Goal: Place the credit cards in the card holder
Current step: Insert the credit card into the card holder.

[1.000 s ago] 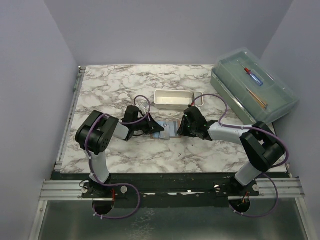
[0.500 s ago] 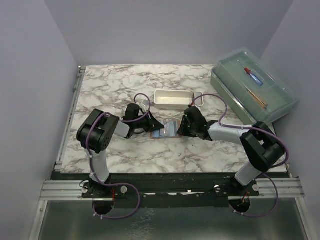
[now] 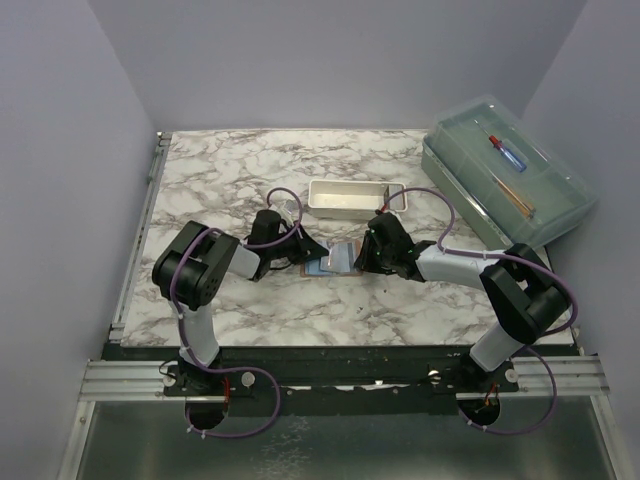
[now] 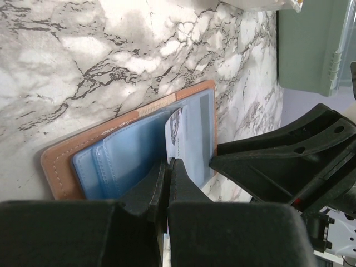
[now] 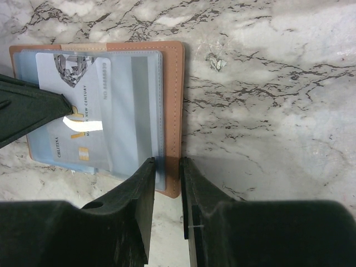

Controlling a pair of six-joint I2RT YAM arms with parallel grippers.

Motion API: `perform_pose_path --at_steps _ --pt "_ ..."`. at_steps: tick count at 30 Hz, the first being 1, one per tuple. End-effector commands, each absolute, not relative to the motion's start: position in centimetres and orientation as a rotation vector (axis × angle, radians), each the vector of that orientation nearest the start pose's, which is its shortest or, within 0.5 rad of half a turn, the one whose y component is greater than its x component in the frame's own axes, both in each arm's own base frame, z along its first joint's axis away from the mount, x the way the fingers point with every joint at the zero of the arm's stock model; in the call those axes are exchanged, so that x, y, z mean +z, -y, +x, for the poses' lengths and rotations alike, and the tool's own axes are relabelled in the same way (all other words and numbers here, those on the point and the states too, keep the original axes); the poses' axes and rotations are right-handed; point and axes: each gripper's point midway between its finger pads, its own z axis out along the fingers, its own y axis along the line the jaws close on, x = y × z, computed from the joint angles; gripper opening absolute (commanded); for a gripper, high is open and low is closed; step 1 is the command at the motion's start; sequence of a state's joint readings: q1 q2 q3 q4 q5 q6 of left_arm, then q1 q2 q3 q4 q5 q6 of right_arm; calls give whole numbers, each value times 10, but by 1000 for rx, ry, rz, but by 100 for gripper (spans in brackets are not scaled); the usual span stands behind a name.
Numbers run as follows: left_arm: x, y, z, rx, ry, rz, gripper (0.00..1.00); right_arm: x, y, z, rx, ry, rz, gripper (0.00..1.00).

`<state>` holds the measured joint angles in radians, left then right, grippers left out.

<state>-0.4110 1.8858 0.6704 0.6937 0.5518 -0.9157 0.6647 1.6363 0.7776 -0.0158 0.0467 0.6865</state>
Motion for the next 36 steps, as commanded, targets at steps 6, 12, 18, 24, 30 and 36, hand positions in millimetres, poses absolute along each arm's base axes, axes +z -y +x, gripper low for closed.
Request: perform_pose_path --at_steps 6,12,18,24,30,36 --pt "5 273 320 -1244 -2310 -310 0 -46 -214 219 377 -2825 -8 27" --pt "0 283 305 -1324 -2326 -334 0 -44 -222 215 455 -2823 14 27" --pt "-2 286 289 -1260 -2415 -295 28 -41 -228 213 515 -2818 34 27" --pt "-2 275 288 -1052 -2545 -244 63 -38 -224 213 493 -2813 35 27" --pt "-9 279 293 -966 -2610 -193 61 -35 -227 216 499 -2805 33 27" --pt "10 331 285 -1140 -2571 -55 41 -33 -236 215 582 -2797 49 27"
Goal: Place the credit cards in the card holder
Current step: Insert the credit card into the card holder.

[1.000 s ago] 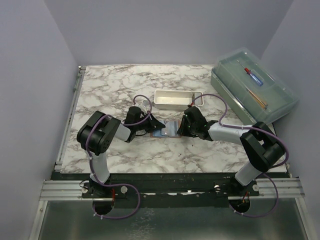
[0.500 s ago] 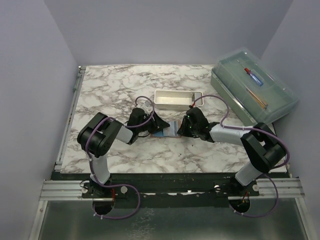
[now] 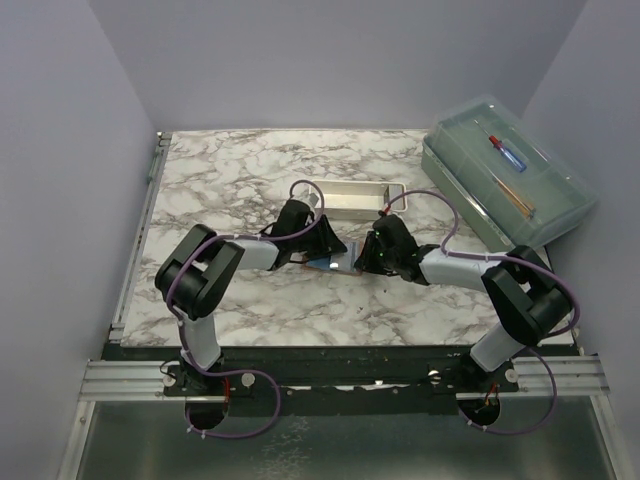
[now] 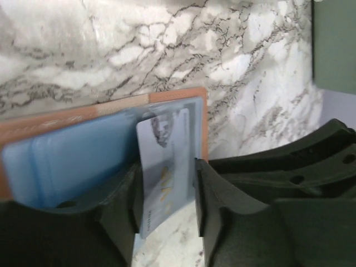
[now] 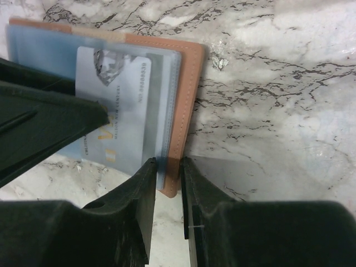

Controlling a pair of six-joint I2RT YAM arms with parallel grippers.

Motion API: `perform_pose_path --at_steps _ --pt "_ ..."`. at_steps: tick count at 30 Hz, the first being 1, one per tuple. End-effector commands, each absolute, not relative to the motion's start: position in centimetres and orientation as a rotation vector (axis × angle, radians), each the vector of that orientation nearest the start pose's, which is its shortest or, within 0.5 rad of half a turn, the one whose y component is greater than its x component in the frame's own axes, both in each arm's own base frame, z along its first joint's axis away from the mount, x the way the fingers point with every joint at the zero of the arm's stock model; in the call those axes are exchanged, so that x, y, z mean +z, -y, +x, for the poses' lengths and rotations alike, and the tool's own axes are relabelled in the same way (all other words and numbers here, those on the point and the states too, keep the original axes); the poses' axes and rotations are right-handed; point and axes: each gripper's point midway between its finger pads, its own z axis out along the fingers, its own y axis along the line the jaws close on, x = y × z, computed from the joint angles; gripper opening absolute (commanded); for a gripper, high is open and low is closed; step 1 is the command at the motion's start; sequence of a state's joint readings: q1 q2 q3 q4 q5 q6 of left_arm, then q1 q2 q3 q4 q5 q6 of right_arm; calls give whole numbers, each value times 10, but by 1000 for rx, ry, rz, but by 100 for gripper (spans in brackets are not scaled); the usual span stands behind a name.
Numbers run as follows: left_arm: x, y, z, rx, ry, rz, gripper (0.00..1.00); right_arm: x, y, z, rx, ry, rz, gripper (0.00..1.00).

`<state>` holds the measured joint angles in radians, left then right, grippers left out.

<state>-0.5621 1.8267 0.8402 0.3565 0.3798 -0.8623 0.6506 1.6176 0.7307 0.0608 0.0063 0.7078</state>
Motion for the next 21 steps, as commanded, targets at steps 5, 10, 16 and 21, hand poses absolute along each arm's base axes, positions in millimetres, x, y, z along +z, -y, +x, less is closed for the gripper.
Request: perform_pose_path --at_steps 5,10,16,21 --pt "26 334 276 -1297 -2527 -153 47 -27 -237 216 633 -2780 95 24" --pt "27 321 274 -1256 -2555 -176 56 -19 -230 217 619 -2773 121 28" --pt "19 312 273 -1157 -2597 -126 57 1 -221 221 642 -2731 145 39" --pt "16 308 274 -1071 -2610 -54 55 6 -210 227 660 -2722 189 42"
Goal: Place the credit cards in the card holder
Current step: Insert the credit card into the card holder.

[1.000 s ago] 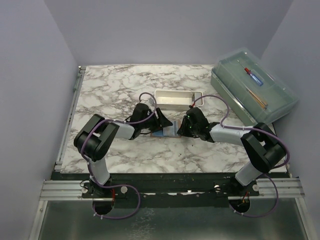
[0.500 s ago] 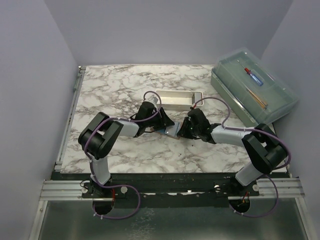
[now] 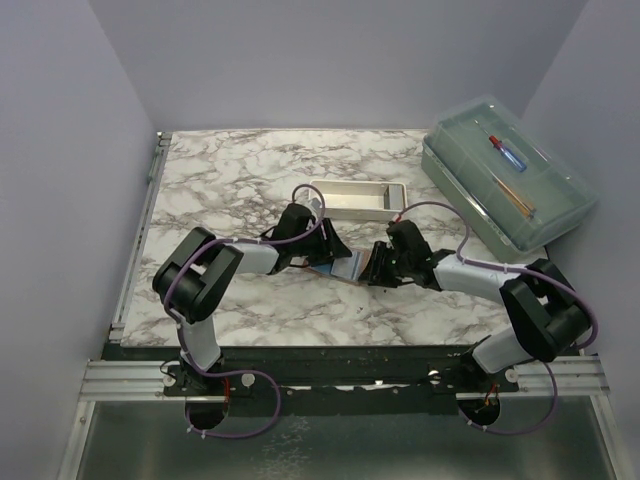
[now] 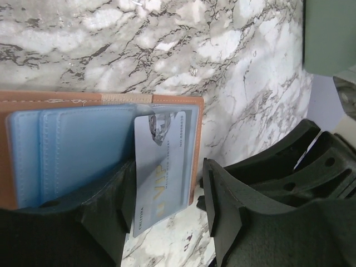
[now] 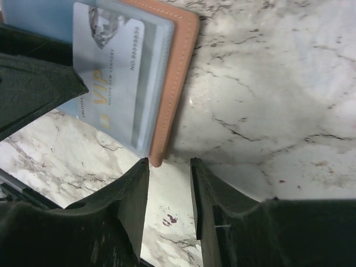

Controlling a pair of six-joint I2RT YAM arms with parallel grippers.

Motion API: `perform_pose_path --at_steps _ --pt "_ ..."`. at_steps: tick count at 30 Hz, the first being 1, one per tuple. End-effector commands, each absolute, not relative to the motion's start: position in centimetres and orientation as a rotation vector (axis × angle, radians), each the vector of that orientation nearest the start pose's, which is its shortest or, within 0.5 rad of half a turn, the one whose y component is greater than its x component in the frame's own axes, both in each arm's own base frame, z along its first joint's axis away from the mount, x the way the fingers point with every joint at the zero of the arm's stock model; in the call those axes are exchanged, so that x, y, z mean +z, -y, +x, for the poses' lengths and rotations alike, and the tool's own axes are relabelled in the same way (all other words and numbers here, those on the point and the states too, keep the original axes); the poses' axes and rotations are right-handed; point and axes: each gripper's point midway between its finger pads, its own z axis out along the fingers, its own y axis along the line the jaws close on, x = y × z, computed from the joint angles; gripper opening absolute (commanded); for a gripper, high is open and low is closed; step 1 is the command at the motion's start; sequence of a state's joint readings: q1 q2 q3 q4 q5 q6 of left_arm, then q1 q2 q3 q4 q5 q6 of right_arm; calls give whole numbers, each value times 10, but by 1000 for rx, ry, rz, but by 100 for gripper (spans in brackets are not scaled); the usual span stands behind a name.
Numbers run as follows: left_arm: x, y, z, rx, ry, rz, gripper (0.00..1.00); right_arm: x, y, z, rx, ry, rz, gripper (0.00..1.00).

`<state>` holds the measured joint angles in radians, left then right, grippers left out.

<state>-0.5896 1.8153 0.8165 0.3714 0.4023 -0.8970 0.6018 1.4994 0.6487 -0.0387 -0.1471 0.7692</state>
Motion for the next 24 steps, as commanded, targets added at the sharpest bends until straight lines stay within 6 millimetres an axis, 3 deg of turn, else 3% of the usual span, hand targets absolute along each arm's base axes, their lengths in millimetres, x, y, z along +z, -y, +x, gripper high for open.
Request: perform_pose_path --at_steps 1,6,10,13,19,24 --pt "17 308 273 -1054 -2613 -36 55 6 -207 230 656 -2719 198 42" --pt "16 312 271 -965 -2632 42 56 2 -210 239 761 -2706 211 41" --pt "12 341 252 -1027 -2675 104 56 2 -228 249 883 -2682 202 36" --pt "20 357 245 -1125 -2661 100 56 4 -231 250 918 -2674 215 29" --pt "26 322 259 -812 -2679 156 65 0 -208 245 827 -2686 243 28" --pt "27 312 261 -738 -2675 151 67 -4 -205 243 799 -2696 238 29"
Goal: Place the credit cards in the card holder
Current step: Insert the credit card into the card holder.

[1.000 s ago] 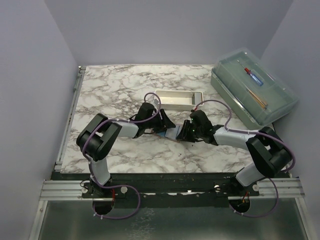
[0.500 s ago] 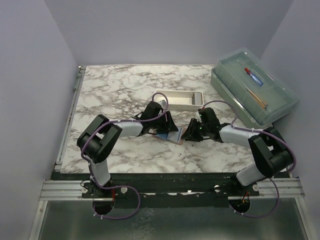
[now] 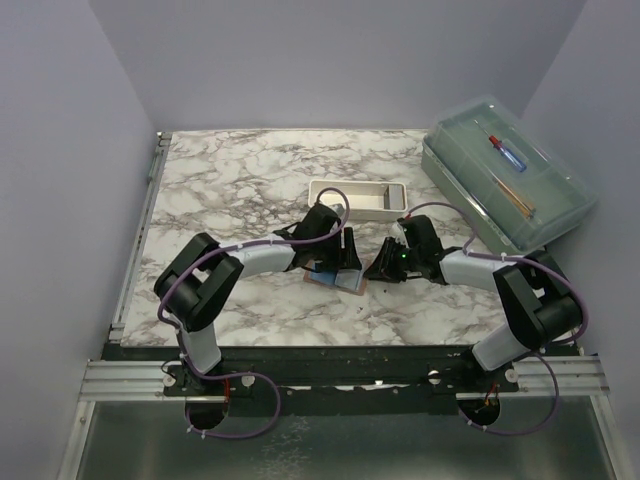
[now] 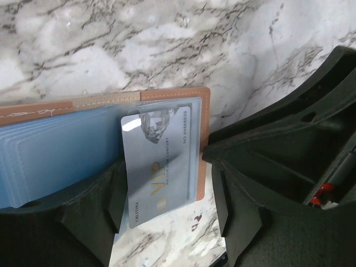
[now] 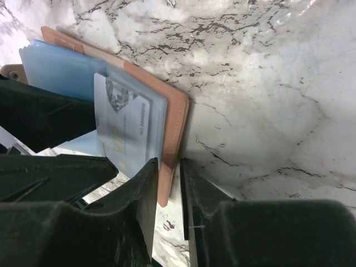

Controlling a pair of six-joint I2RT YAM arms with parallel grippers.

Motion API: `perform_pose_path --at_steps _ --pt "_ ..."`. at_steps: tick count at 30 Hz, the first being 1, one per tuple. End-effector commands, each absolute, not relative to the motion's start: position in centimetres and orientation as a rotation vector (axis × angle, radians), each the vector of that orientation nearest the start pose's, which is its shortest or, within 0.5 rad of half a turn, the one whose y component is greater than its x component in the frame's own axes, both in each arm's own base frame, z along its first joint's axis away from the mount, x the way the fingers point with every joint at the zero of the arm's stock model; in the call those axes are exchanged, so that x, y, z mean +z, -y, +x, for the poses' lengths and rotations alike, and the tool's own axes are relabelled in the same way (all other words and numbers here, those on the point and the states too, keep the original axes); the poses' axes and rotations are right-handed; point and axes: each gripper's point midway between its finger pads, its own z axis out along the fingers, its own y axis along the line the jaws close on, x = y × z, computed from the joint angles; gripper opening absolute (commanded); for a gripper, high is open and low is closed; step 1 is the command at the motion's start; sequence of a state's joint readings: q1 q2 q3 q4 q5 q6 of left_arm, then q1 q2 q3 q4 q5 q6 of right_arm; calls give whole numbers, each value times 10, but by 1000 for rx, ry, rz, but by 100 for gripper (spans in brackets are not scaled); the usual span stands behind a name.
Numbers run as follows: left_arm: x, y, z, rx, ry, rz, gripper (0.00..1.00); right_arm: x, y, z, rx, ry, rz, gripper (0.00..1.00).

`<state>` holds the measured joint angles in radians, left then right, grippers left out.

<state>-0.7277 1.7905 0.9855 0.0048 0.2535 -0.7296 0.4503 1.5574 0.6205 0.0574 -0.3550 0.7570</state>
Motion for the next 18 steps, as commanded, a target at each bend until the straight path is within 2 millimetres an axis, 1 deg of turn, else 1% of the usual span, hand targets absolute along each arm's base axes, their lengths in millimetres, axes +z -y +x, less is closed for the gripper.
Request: perform_pose_path --at_steps 1,5,8,9,11,13,14,15,16,18 --pt "26 311 261 -727 -2674 149 67 -5 -205 243 798 -2699 236 29" --pt "22 306 266 -680 -2666 133 67 -7 -206 242 812 -2708 222 29" --pt "21 313 265 -713 -2674 141 62 -4 -211 244 839 -2701 205 30" --pt "20 320 262 -745 -2681 138 61 -2 -213 245 856 -2695 197 30" --pt "20 344 247 -812 -2693 187 61 0 -218 247 891 -2688 208 30" --pt "17 365 231 -822 -2710 238 62 4 -222 249 927 -2674 220 29" --pt "13 369 225 -815 -2722 254 63 5 -222 251 925 -2668 230 28" --pt "9 367 223 -790 -2734 260 63 5 -221 252 918 -2666 238 27" --pt "6 359 227 -743 -2735 255 65 6 -220 252 908 -2665 243 26" --pt "8 341 236 -685 -2725 241 66 5 -214 252 859 -2669 252 26"
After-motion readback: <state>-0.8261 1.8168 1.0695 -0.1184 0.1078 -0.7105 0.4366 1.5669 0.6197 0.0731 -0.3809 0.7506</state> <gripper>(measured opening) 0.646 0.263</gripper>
